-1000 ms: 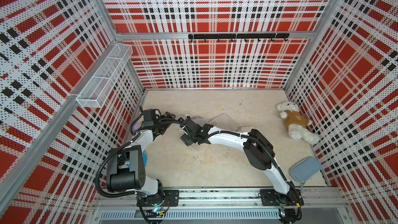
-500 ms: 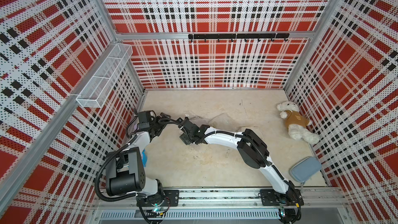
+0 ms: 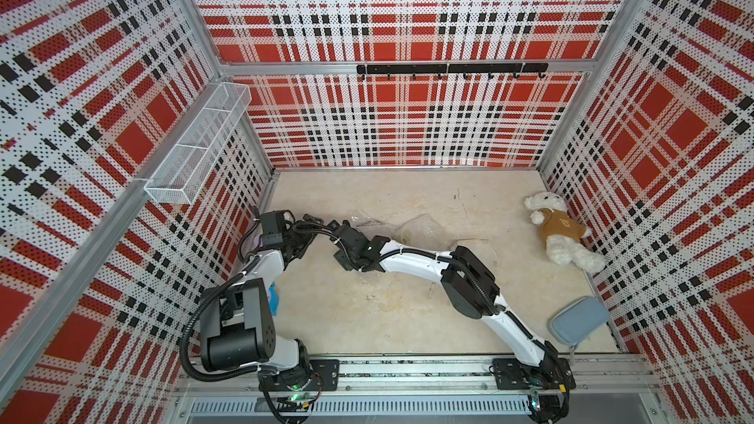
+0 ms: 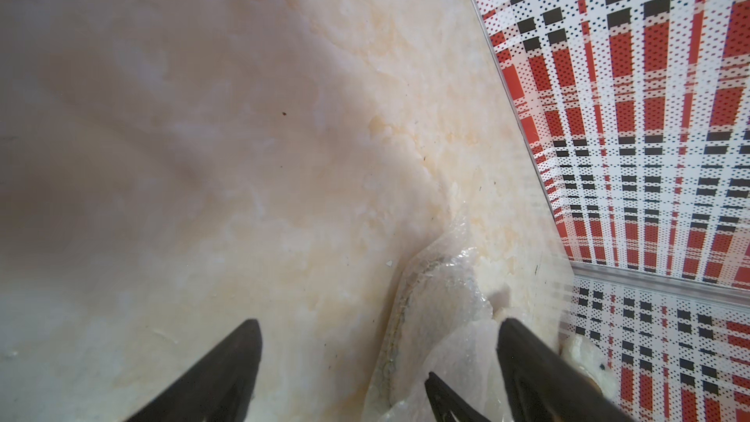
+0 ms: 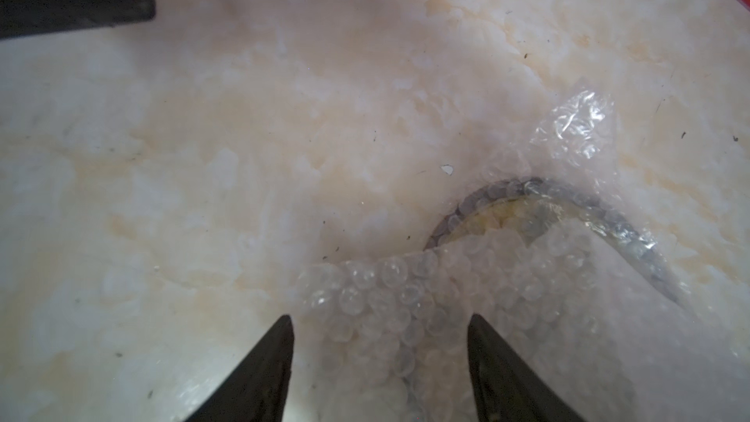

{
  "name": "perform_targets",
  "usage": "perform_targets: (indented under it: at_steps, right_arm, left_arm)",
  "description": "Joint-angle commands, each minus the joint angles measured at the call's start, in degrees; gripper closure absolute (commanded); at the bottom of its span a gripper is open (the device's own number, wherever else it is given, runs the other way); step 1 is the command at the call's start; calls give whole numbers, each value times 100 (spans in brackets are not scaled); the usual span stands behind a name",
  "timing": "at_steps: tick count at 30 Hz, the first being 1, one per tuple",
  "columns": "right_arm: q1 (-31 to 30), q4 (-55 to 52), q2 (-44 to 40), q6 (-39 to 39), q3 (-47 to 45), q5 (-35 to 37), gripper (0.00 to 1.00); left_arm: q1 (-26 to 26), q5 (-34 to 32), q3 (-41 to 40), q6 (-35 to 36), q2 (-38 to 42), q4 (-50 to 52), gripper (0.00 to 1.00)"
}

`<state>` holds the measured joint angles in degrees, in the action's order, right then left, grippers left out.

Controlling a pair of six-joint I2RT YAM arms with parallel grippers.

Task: Unpack dinner plates from bubble wrap
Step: Unwrap the bubble wrap at the center of the board.

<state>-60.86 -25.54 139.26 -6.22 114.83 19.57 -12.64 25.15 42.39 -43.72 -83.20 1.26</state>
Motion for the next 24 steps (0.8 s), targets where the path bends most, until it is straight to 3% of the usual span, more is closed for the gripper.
perform_targets:
  at_steps: [1, 4, 9, 17, 24]
  right_arm:
    - [-31, 40, 70, 121, 148, 259, 37]
    - [-31, 183, 10, 163, 55, 347, 51]
    - [-36, 772, -358, 182, -525, 313, 100]
    - [-23, 1021, -860, 156, -963, 477, 100]
    - [213, 1336, -1814, -220, -1979, 387, 100]
  left_arm:
    - [-73, 56, -56, -75, 84, -166, 7]
    - [-80, 60, -56, -74, 82, -169, 7]
    - [-82, 69, -64, -84, 101, -170, 7]
    - [40, 48, -71, -51, 187, -163, 7]
    - [876, -257, 160, 145, 266, 99, 7]
